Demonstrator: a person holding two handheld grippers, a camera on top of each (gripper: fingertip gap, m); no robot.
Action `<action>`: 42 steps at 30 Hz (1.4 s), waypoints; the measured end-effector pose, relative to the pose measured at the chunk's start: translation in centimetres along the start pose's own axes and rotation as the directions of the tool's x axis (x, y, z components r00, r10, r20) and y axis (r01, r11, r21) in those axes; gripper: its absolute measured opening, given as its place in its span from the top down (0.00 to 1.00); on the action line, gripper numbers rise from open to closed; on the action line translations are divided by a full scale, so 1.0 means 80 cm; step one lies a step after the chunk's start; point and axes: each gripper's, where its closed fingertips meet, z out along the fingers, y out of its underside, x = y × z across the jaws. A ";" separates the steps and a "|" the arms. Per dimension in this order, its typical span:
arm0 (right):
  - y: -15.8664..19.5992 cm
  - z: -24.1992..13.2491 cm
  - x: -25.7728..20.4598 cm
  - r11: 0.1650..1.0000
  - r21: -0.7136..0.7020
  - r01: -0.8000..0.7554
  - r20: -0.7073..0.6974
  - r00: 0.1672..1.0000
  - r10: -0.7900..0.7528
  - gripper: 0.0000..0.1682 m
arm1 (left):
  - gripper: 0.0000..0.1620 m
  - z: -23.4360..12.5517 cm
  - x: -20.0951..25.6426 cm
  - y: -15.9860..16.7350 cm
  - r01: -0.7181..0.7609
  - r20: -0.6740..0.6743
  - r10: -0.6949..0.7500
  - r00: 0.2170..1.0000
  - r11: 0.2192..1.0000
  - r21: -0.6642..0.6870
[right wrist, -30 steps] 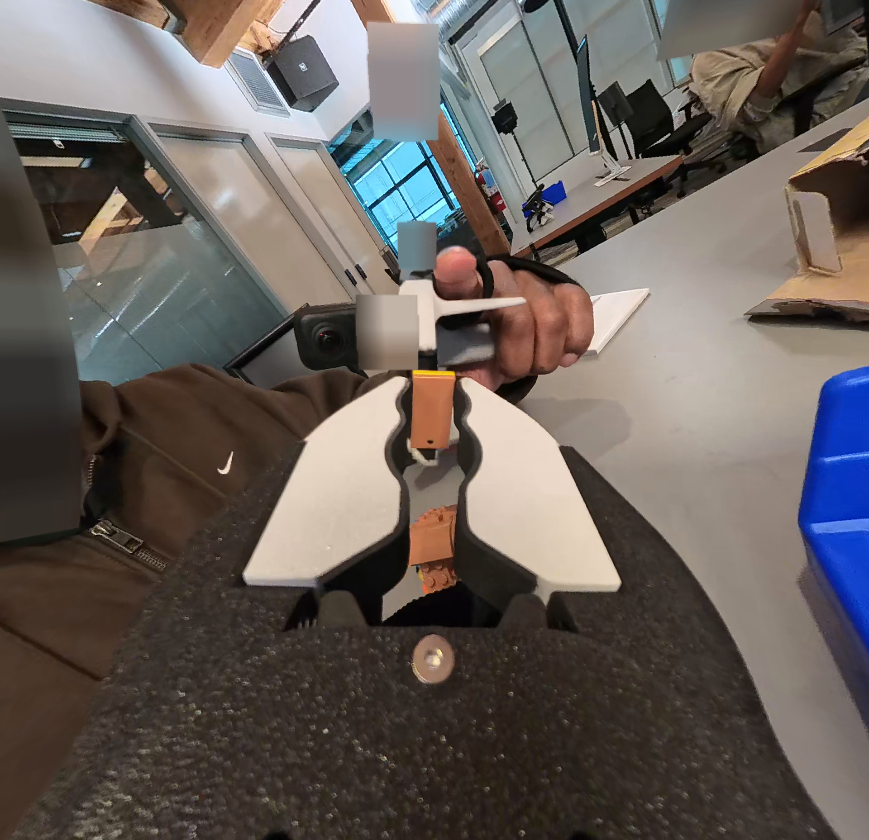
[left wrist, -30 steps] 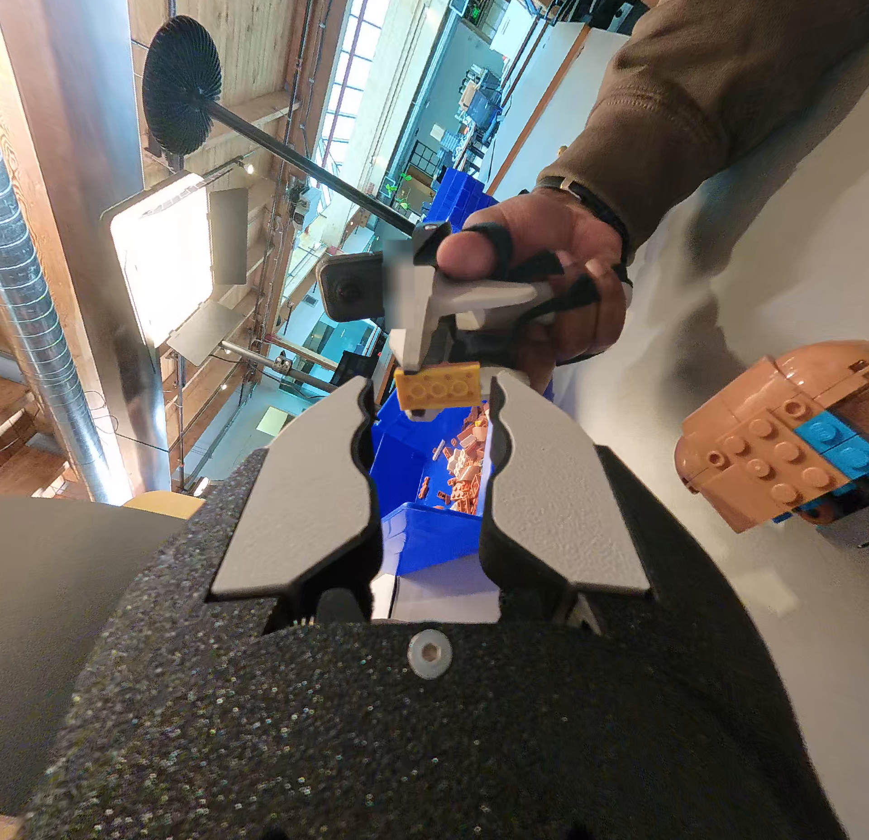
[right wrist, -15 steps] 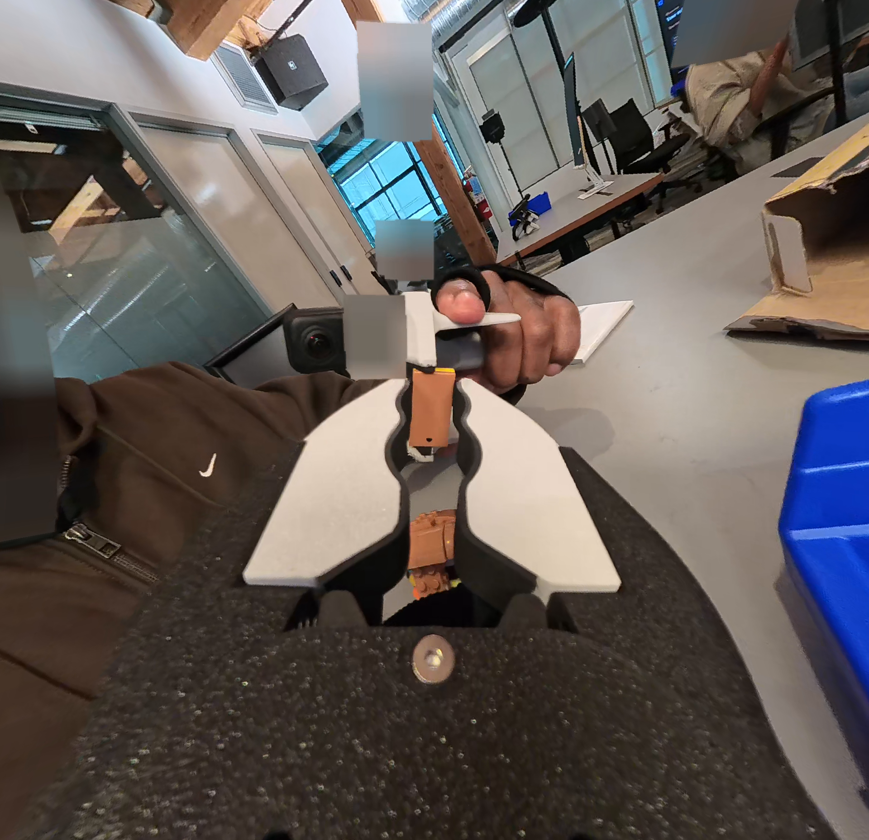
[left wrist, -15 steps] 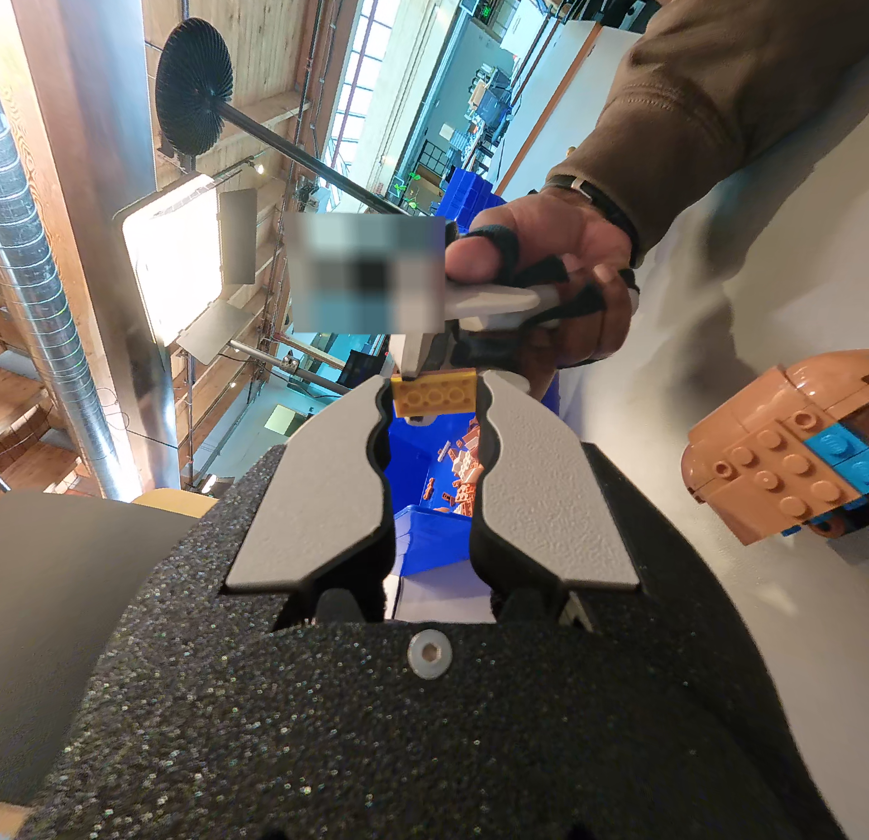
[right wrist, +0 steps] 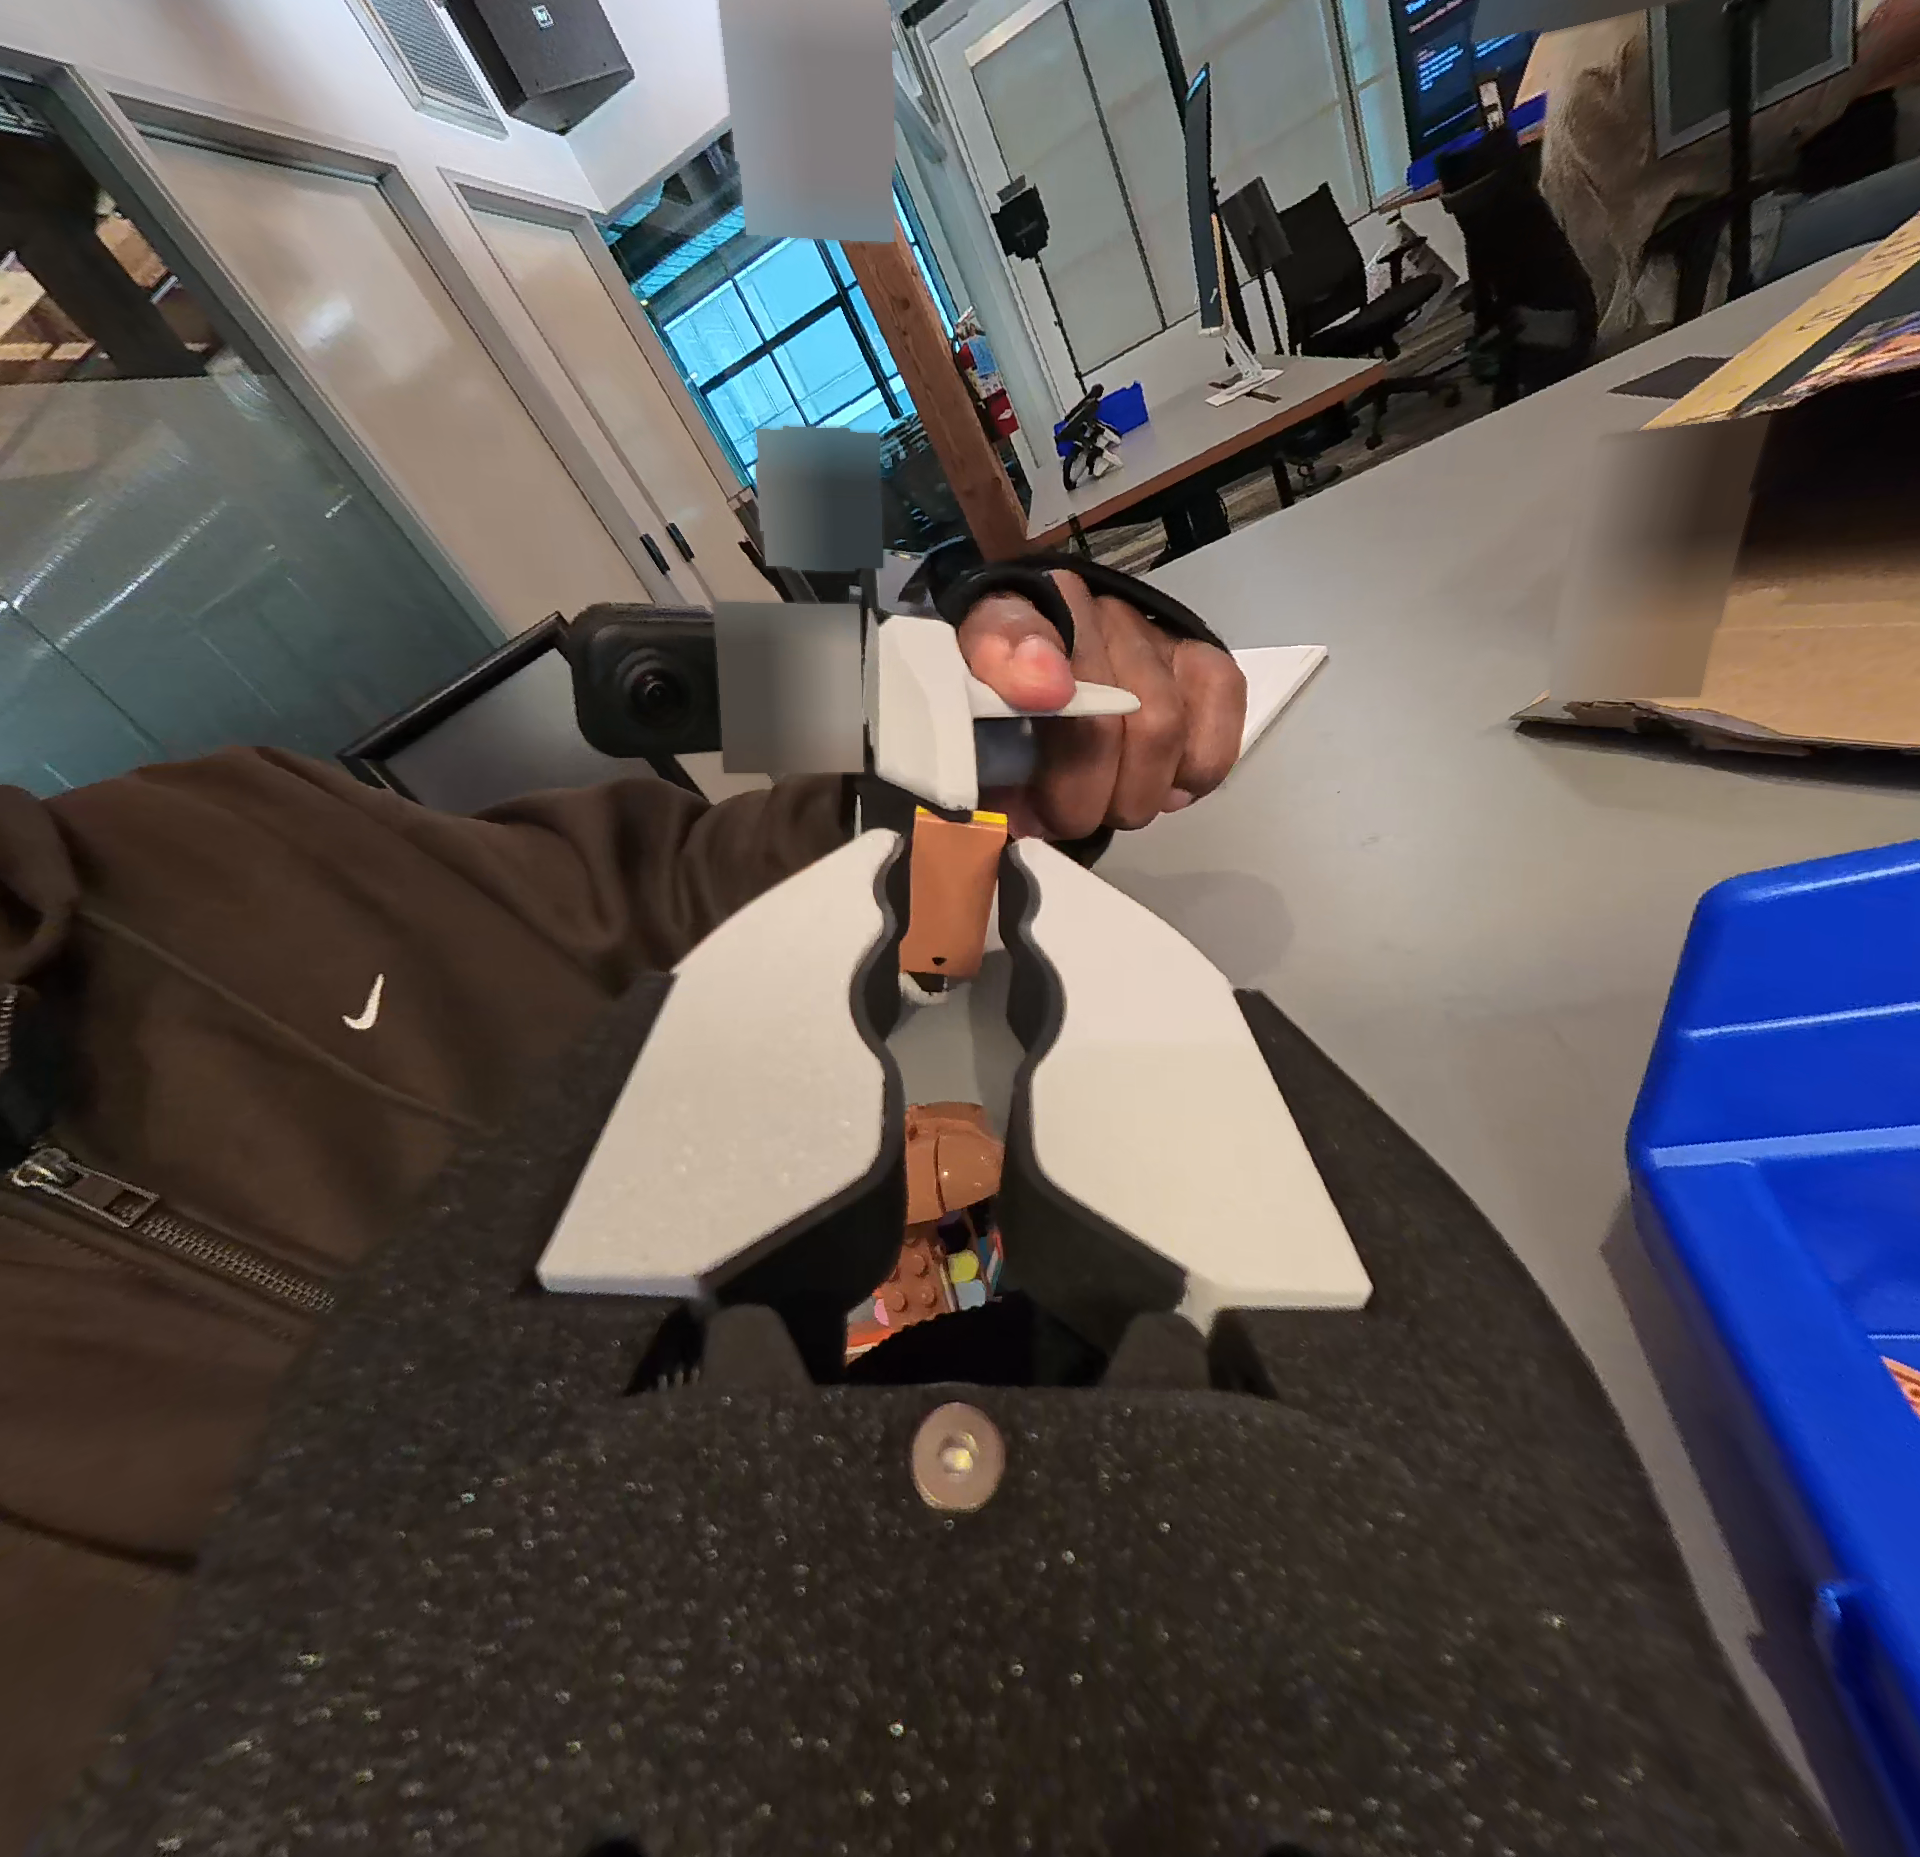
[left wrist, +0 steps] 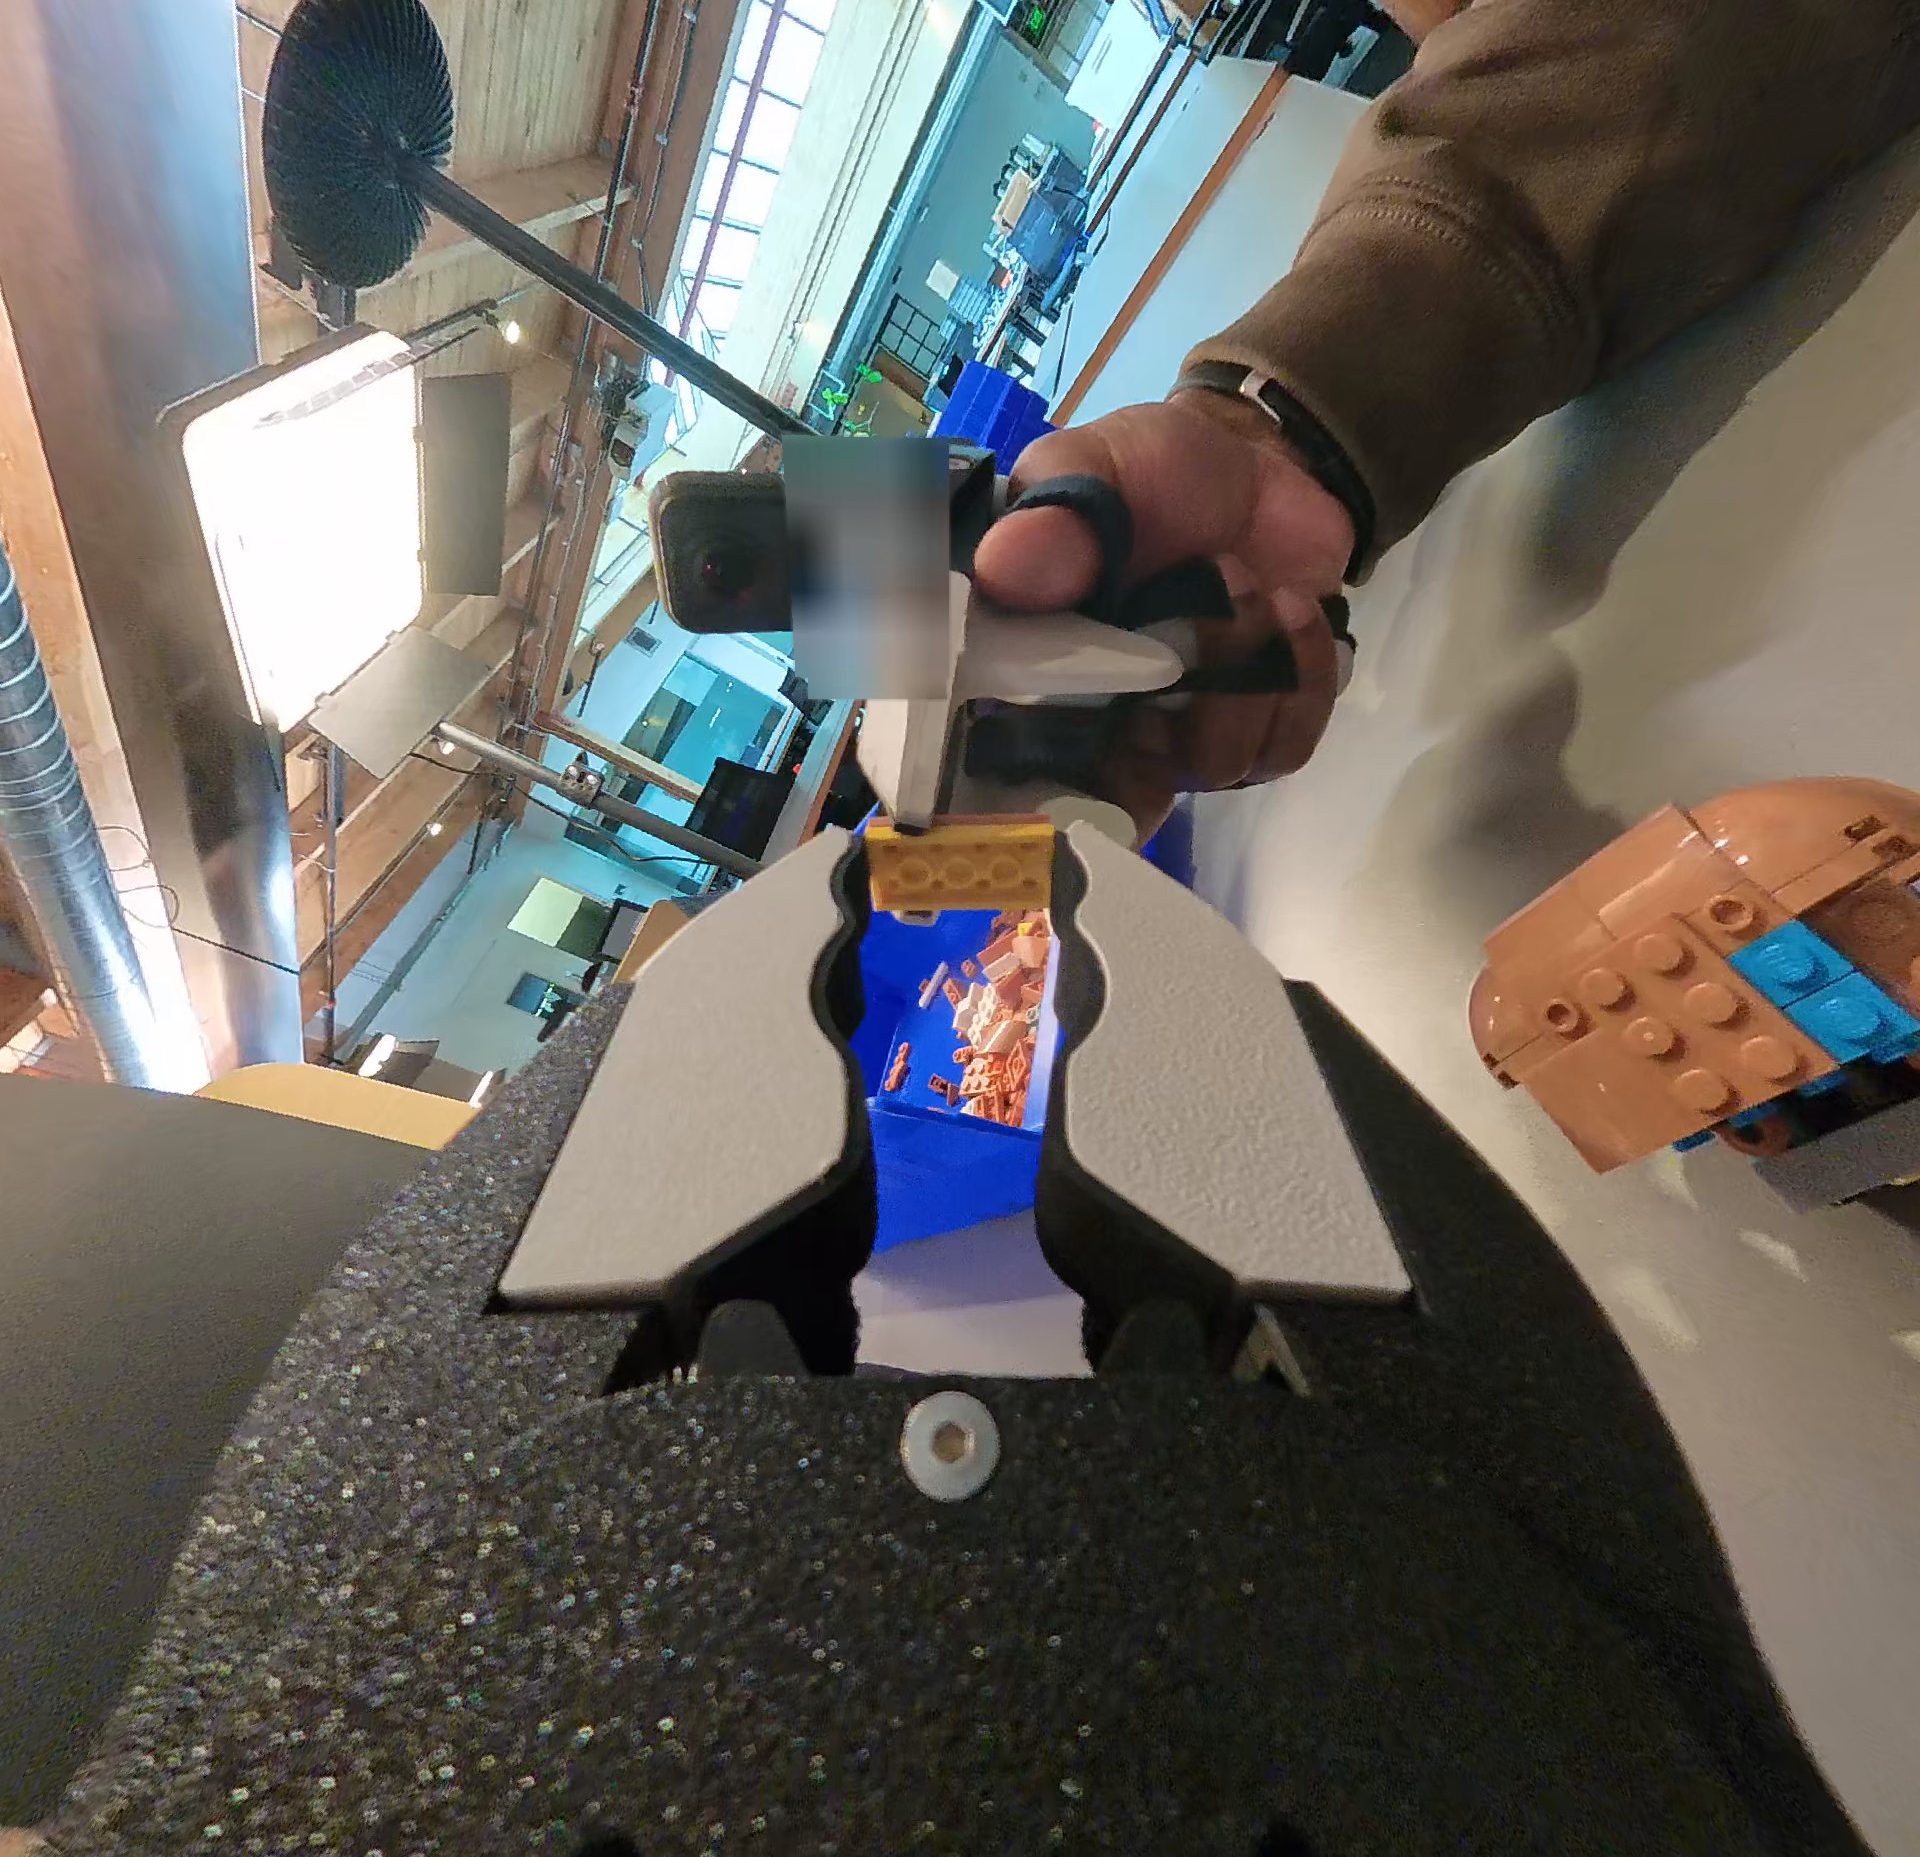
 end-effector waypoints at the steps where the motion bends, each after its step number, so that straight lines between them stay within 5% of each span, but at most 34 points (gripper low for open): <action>1: 0.000 0.000 0.001 1.000 -0.001 0.001 -0.005 1.000 -0.001 0.91 | 0.79 -0.001 0.000 0.001 0.010 -0.004 -0.010 1.000 1.000 0.002; 6: -0.002 -0.001 0.002 1.000 0.001 0.009 -0.022 1.000 -0.009 0.92 | 0.80 -0.004 -0.002 0.002 0.091 -0.020 -0.091 0.996 0.995 0.034; 7: -0.006 -0.005 0.006 1.000 0.025 0.012 -0.051 0.999 -0.010 1.00 | 0.79 -0.006 -0.004 0.002 0.109 -0.018 -0.109 0.994 0.993 0.043; 12: -0.050 -0.050 0.019 0.977 0.210 0.030 -0.135 0.991 -0.001 1.00 | 0.80 -0.033 -0.045 -0.002 0.178 0.082 -0.188 0.979 0.977 0.114; 21: -0.009 -0.004 0.015 0.999 0.027 0.021 -0.136 0.991 -0.017 0.84 | 0.80 -0.005 -0.012 0.009 -0.013 0.034 0.014 0.999 0.999 -0.043; 42: -0.002 0.002 0.010 0.996 -0.026 0.087 -0.146 0.985 -0.089 0.91 | 0.80 -0.001 0.002 0.012 -0.055 -0.020 0.053 0.998 0.994 -0.091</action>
